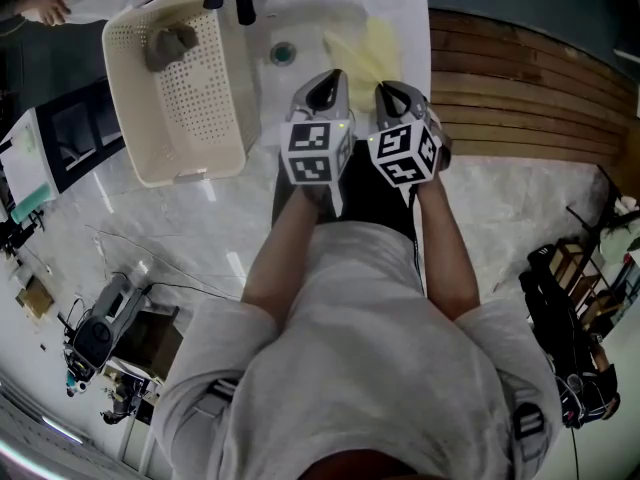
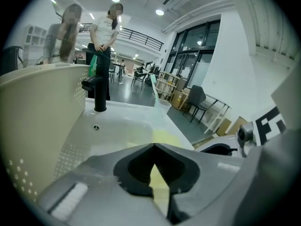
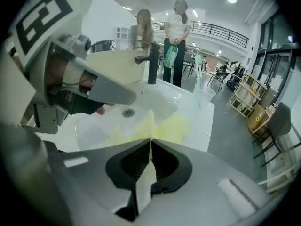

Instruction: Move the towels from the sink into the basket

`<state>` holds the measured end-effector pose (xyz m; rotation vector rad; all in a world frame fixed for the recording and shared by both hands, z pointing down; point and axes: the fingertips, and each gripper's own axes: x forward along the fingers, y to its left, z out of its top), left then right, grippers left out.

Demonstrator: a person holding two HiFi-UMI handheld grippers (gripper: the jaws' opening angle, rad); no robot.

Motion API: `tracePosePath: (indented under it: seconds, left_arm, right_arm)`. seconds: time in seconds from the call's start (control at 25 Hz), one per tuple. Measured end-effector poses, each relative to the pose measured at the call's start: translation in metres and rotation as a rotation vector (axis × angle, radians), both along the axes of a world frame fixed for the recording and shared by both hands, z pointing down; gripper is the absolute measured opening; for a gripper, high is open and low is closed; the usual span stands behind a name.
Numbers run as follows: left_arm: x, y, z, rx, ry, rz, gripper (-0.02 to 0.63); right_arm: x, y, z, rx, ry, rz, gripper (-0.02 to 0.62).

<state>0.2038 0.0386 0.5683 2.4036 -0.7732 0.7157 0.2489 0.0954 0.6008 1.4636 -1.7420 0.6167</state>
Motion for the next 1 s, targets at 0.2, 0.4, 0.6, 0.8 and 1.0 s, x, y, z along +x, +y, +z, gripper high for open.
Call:
tracePosePath:
  seconds: [0.2, 0.4, 0.6, 0.8, 1.0]
  left_arm:
    - [0.001, -0.005, -0.008, 0.021, 0.004, 0.001, 0.017]
    - [0.002, -0.012, -0.021, 0.048, 0.017, -0.005, 0.015]
    - [-0.003, -0.022, -0.037, 0.081, 0.027, -0.017, 0.016]
    - [-0.009, -0.032, -0.056, 0.118, 0.044, -0.038, 0.017]
    - [-0.016, -0.04, -0.075, 0.161, 0.06, -0.053, 0.017]
  right_arm:
    - [0.004, -0.014, -0.02, 0.058, -0.055, 0.042, 0.011]
    - [0.006, -0.031, -0.043, 0.125, -0.087, 0.065, 0.009]
    - [0.002, -0.047, -0.065, 0.181, -0.126, 0.082, 0.009]
    - [-0.005, -0.061, -0.087, 0.237, -0.163, 0.089, 0.009]
    - [-0.011, -0.074, -0.109, 0.294, -0.153, 0.076, 0.009]
